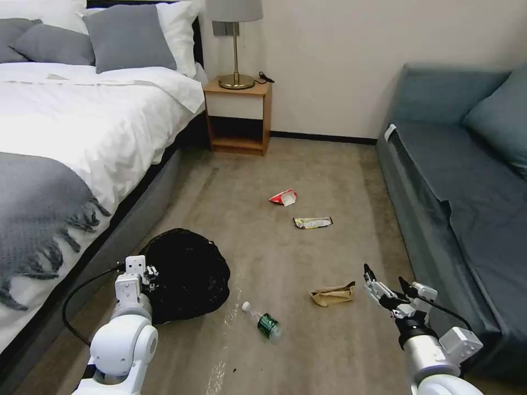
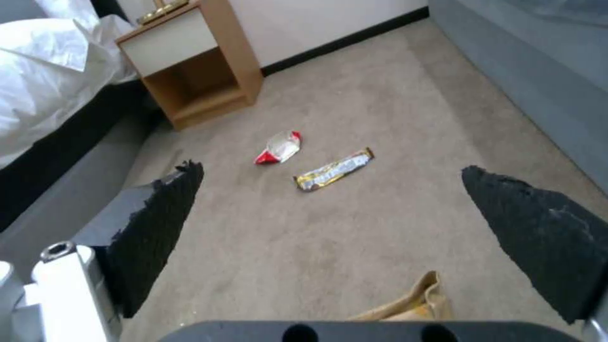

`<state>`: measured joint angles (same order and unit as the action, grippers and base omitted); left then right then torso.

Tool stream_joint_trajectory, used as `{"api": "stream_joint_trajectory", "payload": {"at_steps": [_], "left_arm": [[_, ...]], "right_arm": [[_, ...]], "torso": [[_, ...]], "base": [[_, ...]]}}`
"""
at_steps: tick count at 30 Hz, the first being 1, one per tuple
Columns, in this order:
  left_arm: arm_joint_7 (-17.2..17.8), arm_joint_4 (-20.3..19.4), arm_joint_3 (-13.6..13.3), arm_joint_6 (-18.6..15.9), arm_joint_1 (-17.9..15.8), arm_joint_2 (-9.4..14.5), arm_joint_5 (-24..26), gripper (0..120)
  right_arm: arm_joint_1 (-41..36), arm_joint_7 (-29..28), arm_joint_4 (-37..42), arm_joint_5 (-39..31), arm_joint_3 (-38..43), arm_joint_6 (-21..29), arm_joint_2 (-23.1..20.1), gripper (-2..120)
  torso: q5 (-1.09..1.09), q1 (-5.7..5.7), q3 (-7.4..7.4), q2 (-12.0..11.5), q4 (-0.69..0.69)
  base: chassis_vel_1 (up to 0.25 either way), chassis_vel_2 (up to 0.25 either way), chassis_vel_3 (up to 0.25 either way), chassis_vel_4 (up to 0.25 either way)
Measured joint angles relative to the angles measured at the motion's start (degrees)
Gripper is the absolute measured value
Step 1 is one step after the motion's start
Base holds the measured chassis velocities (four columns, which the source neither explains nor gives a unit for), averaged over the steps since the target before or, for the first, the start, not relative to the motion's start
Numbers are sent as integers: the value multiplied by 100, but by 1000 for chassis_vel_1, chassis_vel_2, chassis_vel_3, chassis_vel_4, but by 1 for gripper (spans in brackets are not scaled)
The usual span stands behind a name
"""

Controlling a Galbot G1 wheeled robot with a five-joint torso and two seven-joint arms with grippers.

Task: Pick up the trash bin, then pick up the garbage on the floor and place it into the trash bin.

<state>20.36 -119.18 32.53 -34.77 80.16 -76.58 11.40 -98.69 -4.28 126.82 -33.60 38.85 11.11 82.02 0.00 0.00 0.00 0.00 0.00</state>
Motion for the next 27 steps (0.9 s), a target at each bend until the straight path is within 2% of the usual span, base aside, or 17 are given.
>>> {"api": "stream_joint_trajectory", "payload": {"at_steps": [27], "left_arm": [[-92,38,14,52,-8,-30,-9,5]], "right_arm": [[-14,131,-44,66,-57,-74,2,100]], "torso": [[0,1,0,0,0]], "base": [[-79,81,86,-84]]}}
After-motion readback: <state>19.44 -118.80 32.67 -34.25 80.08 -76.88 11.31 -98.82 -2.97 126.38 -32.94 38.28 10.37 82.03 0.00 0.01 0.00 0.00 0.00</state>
